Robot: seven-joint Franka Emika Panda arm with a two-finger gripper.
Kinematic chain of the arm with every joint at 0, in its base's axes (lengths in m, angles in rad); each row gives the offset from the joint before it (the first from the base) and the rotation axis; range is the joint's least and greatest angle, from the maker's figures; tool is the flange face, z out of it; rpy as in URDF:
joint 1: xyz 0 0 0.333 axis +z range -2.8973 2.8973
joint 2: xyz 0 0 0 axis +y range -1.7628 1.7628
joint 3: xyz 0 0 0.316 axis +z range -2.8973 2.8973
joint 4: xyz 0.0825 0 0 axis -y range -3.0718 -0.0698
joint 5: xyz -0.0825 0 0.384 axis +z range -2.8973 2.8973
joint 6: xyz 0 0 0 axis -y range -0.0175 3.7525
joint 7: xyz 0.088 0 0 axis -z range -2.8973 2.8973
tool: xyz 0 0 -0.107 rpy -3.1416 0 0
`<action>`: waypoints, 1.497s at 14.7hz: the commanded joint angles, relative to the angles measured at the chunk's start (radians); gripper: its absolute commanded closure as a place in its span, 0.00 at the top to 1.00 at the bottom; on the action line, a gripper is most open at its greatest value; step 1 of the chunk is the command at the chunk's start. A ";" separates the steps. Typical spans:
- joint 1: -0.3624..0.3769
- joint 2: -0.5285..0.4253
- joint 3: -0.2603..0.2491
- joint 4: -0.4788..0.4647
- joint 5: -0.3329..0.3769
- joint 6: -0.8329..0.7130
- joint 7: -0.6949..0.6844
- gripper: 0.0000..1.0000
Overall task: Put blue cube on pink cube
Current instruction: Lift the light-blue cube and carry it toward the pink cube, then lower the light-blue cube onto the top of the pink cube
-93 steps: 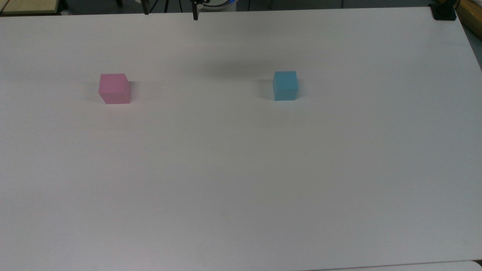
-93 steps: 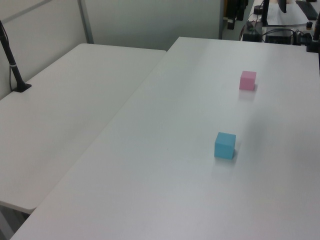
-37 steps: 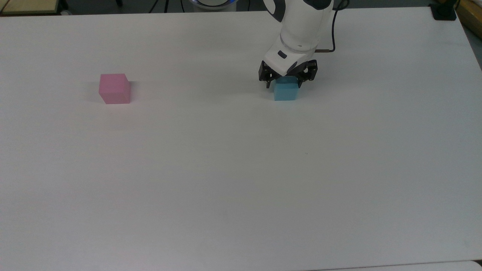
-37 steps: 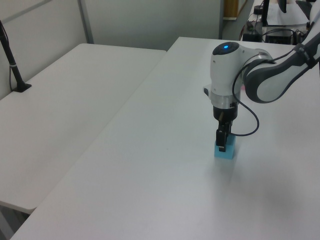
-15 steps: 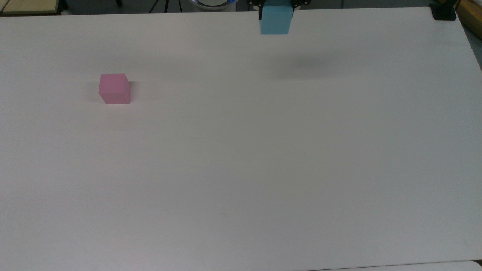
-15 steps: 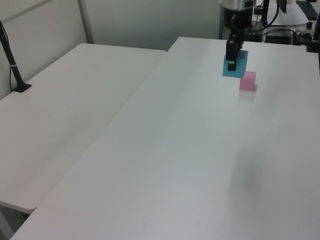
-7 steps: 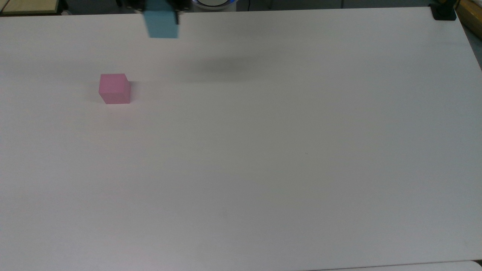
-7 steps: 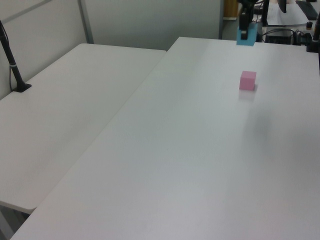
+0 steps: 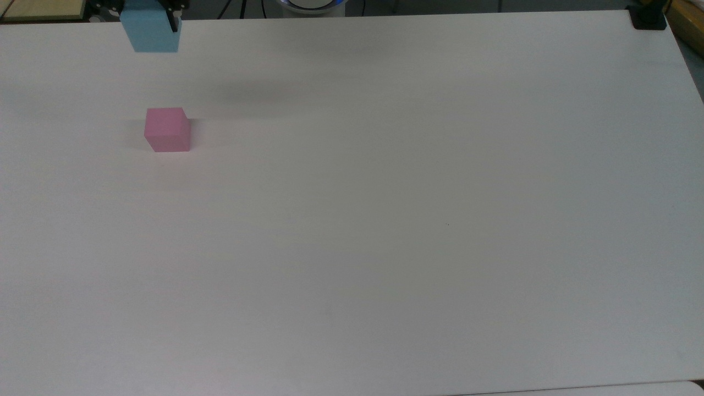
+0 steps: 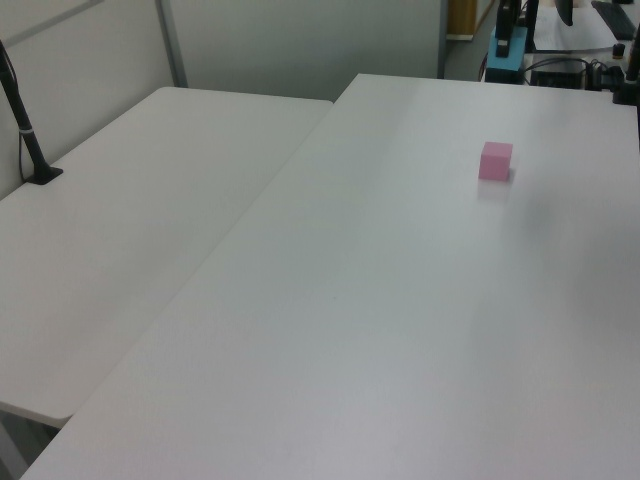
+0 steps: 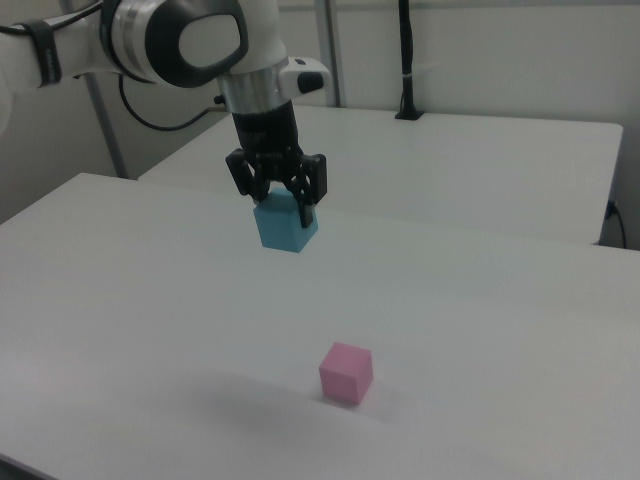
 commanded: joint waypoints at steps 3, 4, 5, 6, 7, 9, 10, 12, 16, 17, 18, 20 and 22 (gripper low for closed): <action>-0.049 0.029 0.004 -0.012 0.005 0.075 -0.032 0.18; -0.057 0.029 0.004 -0.028 0.005 0.101 -0.032 0.18; -0.077 0.036 0.004 -0.053 0.006 0.132 -0.034 0.18; -0.087 0.047 0.004 -0.065 0.005 0.144 -0.044 0.18; -0.094 0.053 0.004 -0.073 0.005 0.157 -0.060 0.18; -0.101 0.069 0.002 -0.132 0.005 0.222 -0.067 0.18; -0.103 0.069 0.002 -0.168 0.002 0.261 -0.069 0.18; -0.117 0.073 0.002 -0.240 -0.001 0.347 -0.069 0.18; -0.118 0.151 0.004 -0.276 -0.001 0.431 -0.084 0.18; -0.118 0.158 0.004 -0.277 0.000 0.433 -0.095 0.18; -0.118 0.159 0.005 -0.282 0.000 0.434 -0.101 0.18; -0.120 0.161 0.005 -0.292 0.011 0.436 -0.142 0.21; -0.123 0.159 0.005 -0.302 0.037 0.434 -0.153 0.21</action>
